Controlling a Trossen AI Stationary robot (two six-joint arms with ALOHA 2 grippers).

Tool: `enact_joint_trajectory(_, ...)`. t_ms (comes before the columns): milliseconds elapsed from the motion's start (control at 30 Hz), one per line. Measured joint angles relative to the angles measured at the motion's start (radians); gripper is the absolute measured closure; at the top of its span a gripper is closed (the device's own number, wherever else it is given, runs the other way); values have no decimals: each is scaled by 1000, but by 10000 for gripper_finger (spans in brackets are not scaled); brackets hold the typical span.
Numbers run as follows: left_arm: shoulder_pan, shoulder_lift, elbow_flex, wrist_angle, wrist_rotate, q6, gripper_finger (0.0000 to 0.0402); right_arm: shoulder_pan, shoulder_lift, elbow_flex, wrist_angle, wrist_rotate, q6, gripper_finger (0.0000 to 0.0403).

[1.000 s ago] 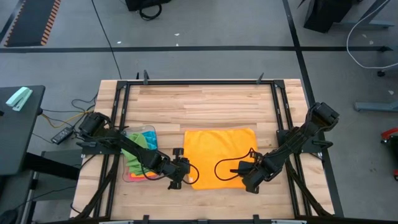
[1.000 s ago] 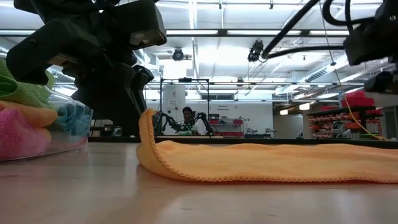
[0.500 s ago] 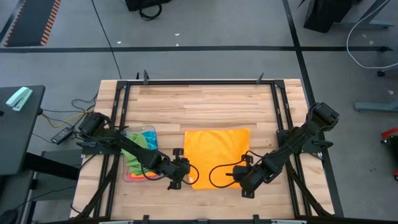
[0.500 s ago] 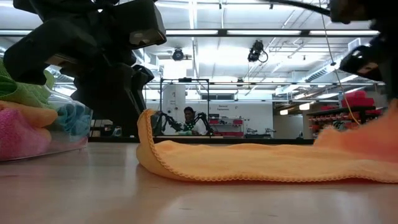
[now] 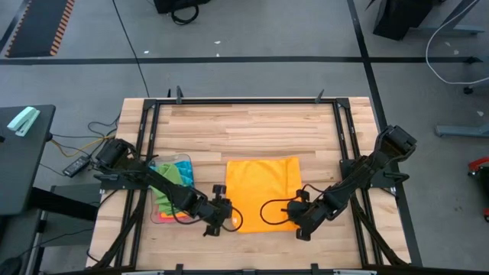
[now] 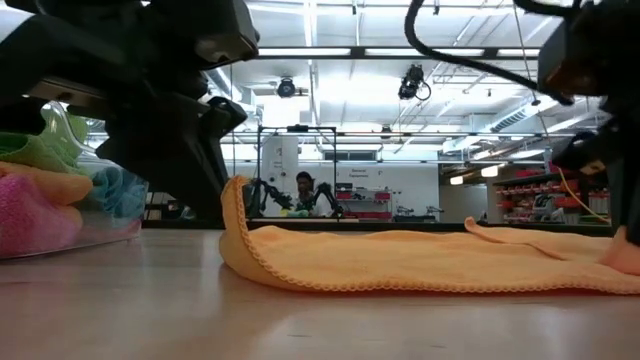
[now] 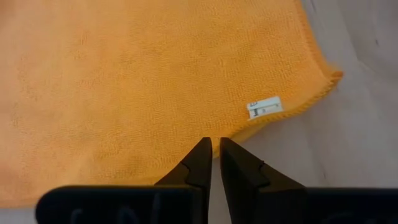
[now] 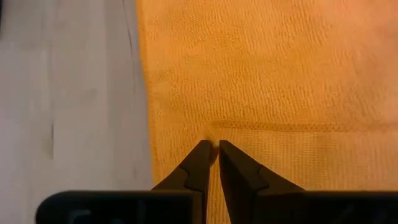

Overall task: Fold microfiber towels
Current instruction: Fold the yellow microfiber cloth

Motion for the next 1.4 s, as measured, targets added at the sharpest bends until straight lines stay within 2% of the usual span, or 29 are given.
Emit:
enact_joint_trajectory(333, 2, 0, 0, 0, 0, -2, 366, 0, -1, -97, 110, 3, 21, 361)
enact_joint_trajectory(467, 2, 0, 0, 0, 0, -10, 369, 0, -1, -100, 134, -9, 13, 369)
enact_joint_trajectory(567, 2, 0, 0, 0, 0, -10, 366, 0, -1, -100, 141, -29, -2, 394)
enact_joint_trajectory(833, 2, 0, 0, 0, 0, -15, 364, 0, -1, -99, 140, -27, 3, 399)
enact_joint_trajectory(1267, -32, -34, 0, 2, -4, 13, 373, 0, 1, 40, 19, -62, -56, 400)
enact_joint_trajectory(1400, -48, -42, 0, 2, -18, 14, 374, 1, 1, 110, 2, -61, -121, 400)
